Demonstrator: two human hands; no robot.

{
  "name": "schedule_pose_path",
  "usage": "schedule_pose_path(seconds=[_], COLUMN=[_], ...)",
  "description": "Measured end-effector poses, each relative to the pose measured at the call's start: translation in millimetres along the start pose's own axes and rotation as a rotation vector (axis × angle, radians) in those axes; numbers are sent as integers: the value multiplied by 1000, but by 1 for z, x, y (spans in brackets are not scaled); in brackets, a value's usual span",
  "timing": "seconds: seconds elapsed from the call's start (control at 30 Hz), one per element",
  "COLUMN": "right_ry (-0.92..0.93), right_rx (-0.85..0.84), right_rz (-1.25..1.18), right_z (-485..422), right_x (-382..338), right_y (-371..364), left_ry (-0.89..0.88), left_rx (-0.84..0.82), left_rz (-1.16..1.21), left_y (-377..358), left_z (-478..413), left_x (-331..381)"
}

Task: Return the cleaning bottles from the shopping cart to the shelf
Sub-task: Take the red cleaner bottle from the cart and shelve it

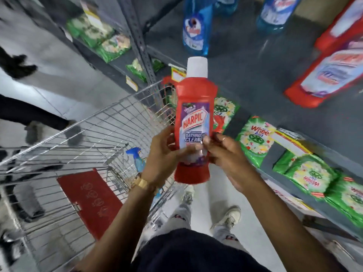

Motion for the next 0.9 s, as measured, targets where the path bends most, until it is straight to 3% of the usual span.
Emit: schedule_pose_path(seconds=[0.23,0.53,0.9], right_ry=[-1,171,570], right_rx=[192,363,542], right_rz=[-56,-119,-41], right_z=[104,178,179], right_x=[-12,0,-50], right_y=[71,140,242], left_ry=[61,18,-405], left_rx=[-278,-458,-633], left_rz=[118,64,-53], left_y=[-95,-193,-317], left_z=[33,41,-30], left_x=[-1,-7,24])
Point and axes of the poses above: each hand's wrist, its own z-axis away from the middle knuckle, its own y-axis out of the back of the hand, x = y × z, the point moved 1 cm from there along -z, towards the middle knuckle, and after that the axes turned 7 degrees about -x, right-handed, at the moved point
